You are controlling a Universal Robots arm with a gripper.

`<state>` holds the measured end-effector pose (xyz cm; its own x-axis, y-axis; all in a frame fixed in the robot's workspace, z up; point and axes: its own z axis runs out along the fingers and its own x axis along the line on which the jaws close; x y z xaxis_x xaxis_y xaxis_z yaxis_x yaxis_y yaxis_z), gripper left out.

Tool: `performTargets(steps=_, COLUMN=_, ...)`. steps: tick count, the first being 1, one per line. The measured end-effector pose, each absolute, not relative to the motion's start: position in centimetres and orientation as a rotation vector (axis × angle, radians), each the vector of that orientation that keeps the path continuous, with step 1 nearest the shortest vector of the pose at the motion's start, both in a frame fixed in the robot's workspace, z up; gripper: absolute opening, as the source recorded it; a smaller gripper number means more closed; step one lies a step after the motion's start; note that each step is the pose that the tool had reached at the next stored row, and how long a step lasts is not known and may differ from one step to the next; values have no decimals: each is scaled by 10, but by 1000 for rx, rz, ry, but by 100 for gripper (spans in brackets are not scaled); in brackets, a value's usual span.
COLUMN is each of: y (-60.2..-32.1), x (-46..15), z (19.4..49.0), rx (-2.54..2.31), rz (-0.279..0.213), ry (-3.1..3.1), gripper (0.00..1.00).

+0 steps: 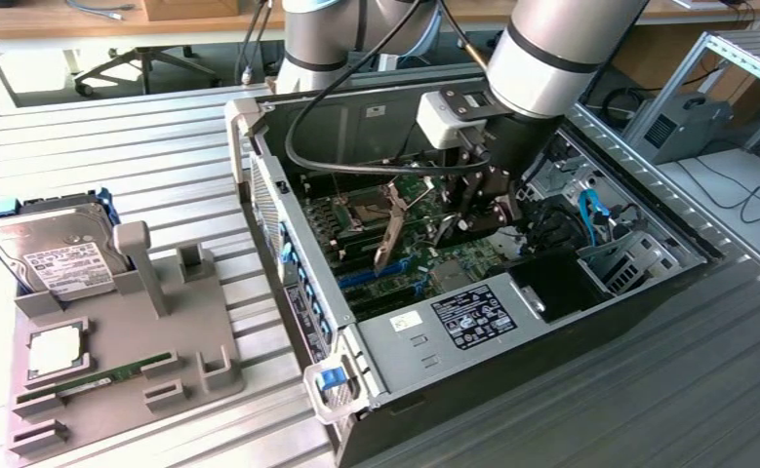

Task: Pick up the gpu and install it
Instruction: 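Insert the gpu into the slot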

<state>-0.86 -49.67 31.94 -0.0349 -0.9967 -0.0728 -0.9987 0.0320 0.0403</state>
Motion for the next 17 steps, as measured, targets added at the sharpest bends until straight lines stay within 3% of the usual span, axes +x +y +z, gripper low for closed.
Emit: performTargets(steps=17, y=-502, x=-9, z=319, rx=-2165, rz=124, ry=2239, gripper=27)
